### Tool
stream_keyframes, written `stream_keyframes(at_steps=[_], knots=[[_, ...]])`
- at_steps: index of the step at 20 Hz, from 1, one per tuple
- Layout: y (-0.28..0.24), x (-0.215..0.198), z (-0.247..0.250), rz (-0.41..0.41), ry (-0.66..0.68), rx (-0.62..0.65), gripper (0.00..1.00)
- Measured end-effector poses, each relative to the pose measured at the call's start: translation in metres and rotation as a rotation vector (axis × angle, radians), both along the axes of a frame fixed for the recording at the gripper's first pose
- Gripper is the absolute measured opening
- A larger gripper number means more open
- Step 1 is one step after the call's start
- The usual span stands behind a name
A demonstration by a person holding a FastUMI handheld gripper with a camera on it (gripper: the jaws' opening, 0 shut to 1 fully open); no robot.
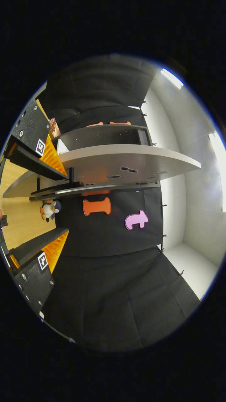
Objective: Open the shoe cabinet door, grab the shoes and put them into the shoe cabinet, then close the shoe cabinet door.
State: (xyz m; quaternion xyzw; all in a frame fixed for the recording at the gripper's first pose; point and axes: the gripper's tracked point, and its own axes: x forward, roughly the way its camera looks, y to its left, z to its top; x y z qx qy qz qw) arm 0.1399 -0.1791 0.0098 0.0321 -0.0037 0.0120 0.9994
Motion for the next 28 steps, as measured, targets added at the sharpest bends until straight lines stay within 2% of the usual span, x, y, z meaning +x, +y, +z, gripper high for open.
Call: stream_keyframes(at_steps=[13,28], knots=[[0.012,0.003,-0.004,0.009,0.008,0.009,0.91],[0.137,0.022,-0.011,0.174,-0.003,0.003,0.91]])
